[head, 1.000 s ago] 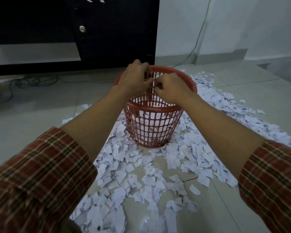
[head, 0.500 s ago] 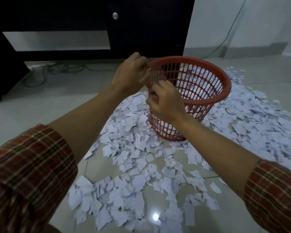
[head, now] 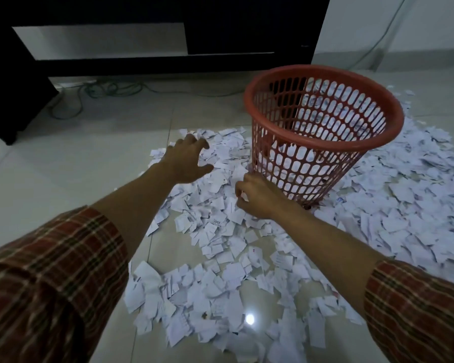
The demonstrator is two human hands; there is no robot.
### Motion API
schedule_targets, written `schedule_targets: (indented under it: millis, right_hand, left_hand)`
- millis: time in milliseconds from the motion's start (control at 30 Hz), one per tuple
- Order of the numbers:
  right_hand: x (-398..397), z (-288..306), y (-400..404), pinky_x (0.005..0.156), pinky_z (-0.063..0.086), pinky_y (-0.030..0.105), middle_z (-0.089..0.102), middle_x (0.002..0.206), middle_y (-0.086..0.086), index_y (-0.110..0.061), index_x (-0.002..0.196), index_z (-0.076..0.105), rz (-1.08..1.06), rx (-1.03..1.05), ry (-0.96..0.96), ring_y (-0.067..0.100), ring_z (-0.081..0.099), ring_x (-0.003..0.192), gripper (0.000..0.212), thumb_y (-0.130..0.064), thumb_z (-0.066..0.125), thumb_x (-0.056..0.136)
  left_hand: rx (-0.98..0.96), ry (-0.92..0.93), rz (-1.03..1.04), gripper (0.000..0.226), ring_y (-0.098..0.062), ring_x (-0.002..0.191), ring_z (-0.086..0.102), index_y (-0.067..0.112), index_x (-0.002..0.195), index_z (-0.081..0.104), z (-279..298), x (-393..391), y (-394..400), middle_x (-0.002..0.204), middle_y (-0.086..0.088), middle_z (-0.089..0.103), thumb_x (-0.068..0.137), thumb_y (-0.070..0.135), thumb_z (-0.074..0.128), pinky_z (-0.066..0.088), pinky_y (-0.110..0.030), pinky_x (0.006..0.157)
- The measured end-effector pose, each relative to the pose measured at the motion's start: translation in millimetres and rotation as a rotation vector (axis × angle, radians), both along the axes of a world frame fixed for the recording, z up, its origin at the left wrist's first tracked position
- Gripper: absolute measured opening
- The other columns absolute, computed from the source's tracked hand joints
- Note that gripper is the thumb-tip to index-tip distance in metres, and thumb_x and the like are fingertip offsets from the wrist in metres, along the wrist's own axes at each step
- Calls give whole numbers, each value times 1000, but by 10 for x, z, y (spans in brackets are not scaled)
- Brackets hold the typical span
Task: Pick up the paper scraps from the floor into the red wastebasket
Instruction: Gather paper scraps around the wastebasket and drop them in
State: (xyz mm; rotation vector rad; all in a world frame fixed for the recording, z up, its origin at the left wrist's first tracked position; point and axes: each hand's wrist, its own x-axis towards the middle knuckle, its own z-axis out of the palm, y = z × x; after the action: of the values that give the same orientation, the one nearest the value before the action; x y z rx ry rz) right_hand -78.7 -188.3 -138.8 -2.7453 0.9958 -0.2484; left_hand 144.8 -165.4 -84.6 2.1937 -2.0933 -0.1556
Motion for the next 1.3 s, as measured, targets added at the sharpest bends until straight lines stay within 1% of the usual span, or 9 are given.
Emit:
schedule_targets:
  millis: [133,233,500,633,767,900,1100,1200,1300]
  right_hand:
    - [-3,-309,81,83,40,31,48,119,9,-18,115,58,-59,166,174,26,47,112,28,-31,60,91]
    - [32,-445,138,92,44,40,45,123,8,-20,118,56,-96,243,232,28,45,116,30,-33,60,91]
    - [111,-695,191,88,43,40,44,123,13,-13,121,57,-152,257,157,33,42,118,33,-26,61,90]
    - [103,-763,185,88,41,40,44,119,12,-13,118,58,-180,238,136,32,41,116,32,-26,60,89]
    - [88,-817,167,88,43,44,47,115,13,-13,115,60,-227,189,105,33,43,110,31,-25,61,87]
    - [126,-866,196,81,44,45,49,109,15,-9,109,62,-242,148,72,35,46,103,28,-20,64,83]
    - [106,-986,326,76,47,44,50,109,14,-9,108,62,-293,107,7,36,48,102,35,-27,64,78]
    - [68,-1002,431,83,44,42,48,119,12,-14,119,56,-295,109,42,34,45,110,52,-46,66,79]
    - [110,-984,531,101,36,48,35,142,13,-19,139,41,-301,162,101,33,34,128,79,-65,61,78]
  left_hand:
    - [158,-35,78,85,-39,134,36,25,147,30,-315,155,1,152,-14,27,79,70,58,33,-58,107]
    - [238,3,131,99,-41,139,26,30,151,20,-525,212,-15,157,-14,15,72,77,57,28,-62,109]
    - [395,157,193,129,-46,145,-9,44,150,-7,-1028,-40,-319,159,-10,-20,47,91,53,12,-72,109]
    - [456,136,187,122,-45,144,-16,44,150,-9,-1363,-195,-315,157,-9,-26,60,81,64,9,-73,108]
    - [452,102,200,96,-44,145,-9,40,150,6,-1571,-289,-277,160,-13,-12,77,67,62,12,-69,109]
    - [369,30,173,67,-41,134,23,33,144,24,-1539,-276,-309,148,-17,21,88,50,58,37,-59,102]
    - [334,10,88,51,-43,122,42,21,140,39,-1319,-120,-375,133,-22,39,92,28,58,45,-50,96]
    - [272,40,73,48,-43,115,50,18,138,42,-1161,-92,-367,127,-22,45,92,22,54,47,-46,91]
    - [228,61,67,49,-41,114,52,17,137,44,-1045,-49,-320,126,-21,48,90,28,56,47,-45,89]
